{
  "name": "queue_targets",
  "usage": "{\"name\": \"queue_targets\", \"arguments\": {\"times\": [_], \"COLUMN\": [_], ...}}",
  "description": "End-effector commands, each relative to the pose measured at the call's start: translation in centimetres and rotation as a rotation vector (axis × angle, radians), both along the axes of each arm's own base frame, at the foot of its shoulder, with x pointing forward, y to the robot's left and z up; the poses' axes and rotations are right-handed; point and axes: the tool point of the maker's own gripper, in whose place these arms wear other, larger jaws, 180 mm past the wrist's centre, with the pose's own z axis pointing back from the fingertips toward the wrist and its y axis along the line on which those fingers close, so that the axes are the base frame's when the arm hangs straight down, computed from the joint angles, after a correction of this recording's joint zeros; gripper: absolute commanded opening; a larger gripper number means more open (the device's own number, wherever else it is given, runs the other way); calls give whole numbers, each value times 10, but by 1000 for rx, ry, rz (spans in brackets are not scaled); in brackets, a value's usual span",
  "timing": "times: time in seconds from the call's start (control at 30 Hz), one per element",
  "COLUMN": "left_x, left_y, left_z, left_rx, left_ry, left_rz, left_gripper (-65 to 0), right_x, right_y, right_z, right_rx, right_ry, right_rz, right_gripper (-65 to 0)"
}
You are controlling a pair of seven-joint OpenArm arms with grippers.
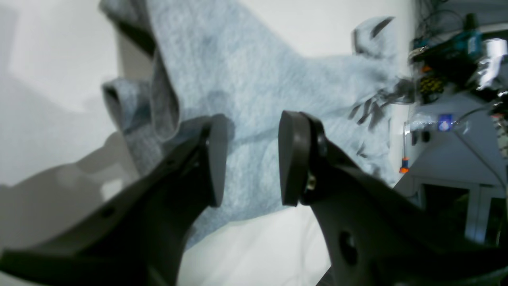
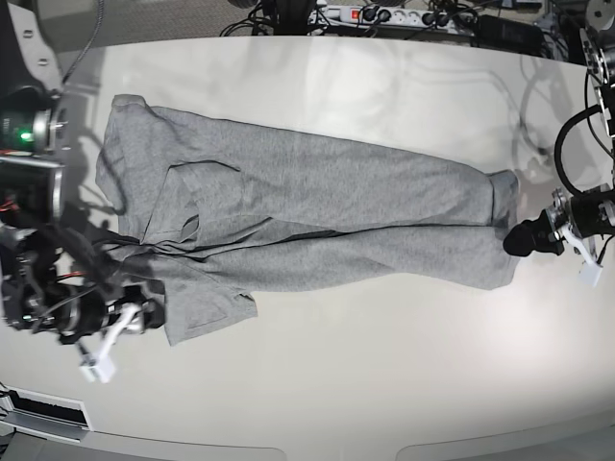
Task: Layout the t-shirt on the table in an organized manner, then fold the t-shirt properly
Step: 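Grasp the shirt's collar end with the right gripper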
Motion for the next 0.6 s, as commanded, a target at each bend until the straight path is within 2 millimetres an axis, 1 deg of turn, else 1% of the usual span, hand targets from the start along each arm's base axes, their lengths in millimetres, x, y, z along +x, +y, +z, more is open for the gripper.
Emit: {"name": "queue_targets", "arguments": {"times": [0.0,0.17,0.27,0.37,0.47,0.5,0.57], "left_x": [13,10,10,10,11,11,11], "left_y": [9,8,8,8,7,7,7], "left_z": [20,18,18,19,20,20,20], "left_rx": [7,9,9,5,0,-1,-2], "left_ry": [-60,-44,-44,-47,-51,-52,-52], "left_rz": [10,-6,-6,-4,-2,-1,-1], "left_gripper": [-414,-414,-414,-414,-414,-414,-414], "right_x": [27,34,37,32,30,30,28], "right_y": [-13,-1,-3,5,12,13,8], "right_z": [29,19,12,2,-2,-3,-7], "right_rx": [-20,-45,-82,-77,-59,-55,-72], "right_ry": [-97,-132,-160,-166,-185,-194,-194], "right_rz": [-59,-118,-181,-185,-189,-194,-225], "right_gripper": [-230,-230,-230,-230,-230,-230,-234]}}
